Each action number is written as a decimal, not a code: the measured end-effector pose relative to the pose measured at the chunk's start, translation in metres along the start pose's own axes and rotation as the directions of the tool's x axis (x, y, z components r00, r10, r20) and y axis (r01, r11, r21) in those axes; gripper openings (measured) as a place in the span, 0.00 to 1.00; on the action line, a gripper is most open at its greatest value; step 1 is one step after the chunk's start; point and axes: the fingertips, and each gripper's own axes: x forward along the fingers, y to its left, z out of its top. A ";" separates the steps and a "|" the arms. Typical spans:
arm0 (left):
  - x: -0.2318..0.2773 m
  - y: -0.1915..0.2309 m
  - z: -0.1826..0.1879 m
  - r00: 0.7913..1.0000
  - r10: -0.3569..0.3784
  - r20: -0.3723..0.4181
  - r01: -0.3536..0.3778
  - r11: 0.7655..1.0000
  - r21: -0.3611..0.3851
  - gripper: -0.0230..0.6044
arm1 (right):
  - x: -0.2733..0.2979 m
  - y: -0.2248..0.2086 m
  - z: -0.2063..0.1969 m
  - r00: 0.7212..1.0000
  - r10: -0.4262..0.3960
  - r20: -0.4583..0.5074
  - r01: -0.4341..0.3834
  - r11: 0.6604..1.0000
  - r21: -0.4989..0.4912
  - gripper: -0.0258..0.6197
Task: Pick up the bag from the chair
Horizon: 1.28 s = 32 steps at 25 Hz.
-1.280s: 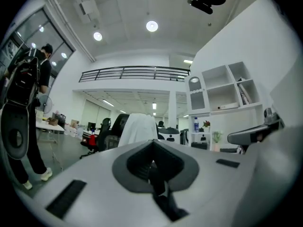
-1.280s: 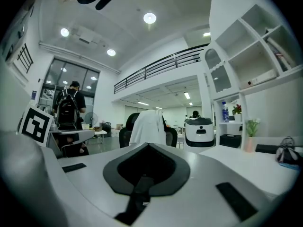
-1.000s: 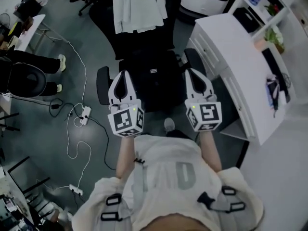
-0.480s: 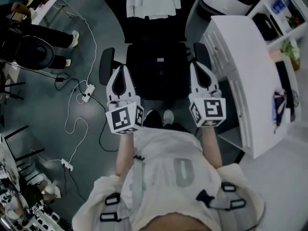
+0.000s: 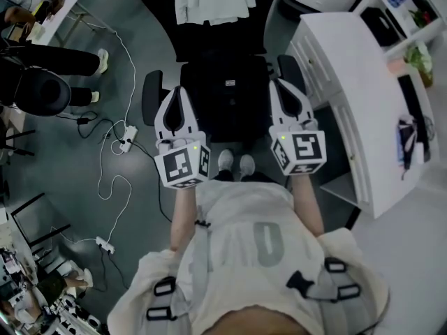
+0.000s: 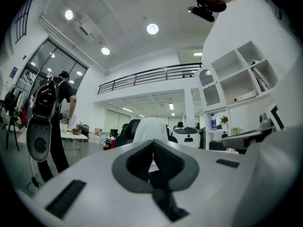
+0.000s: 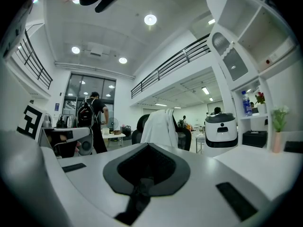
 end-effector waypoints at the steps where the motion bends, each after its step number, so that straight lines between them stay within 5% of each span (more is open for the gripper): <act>1: 0.002 0.000 0.000 1.000 -0.011 0.001 0.011 1.000 0.002 0.05 | 0.001 0.000 -0.002 1.000 -0.008 -0.003 0.008 1.000 0.009 0.05; 9: 0.013 0.014 0.003 0.997 -0.074 0.018 0.074 0.997 -0.010 0.05 | 0.009 0.017 0.003 1.000 0.017 0.008 -0.017 1.000 0.018 0.06; 12: 0.015 0.020 0.008 0.996 -0.078 0.037 0.078 0.997 0.008 0.07 | 0.013 0.021 0.005 0.999 0.033 0.017 -0.034 0.998 0.053 0.21; 18: 0.024 0.016 0.013 0.981 -0.187 0.060 0.189 0.982 -0.026 0.40 | 0.024 0.023 0.013 0.999 0.007 0.040 -0.011 0.996 0.089 0.41; 32: 0.043 0.036 -0.003 0.985 -0.167 0.040 0.170 0.983 -0.076 0.42 | 0.030 0.015 -0.001 0.998 -0.055 0.017 0.053 0.993 0.101 0.42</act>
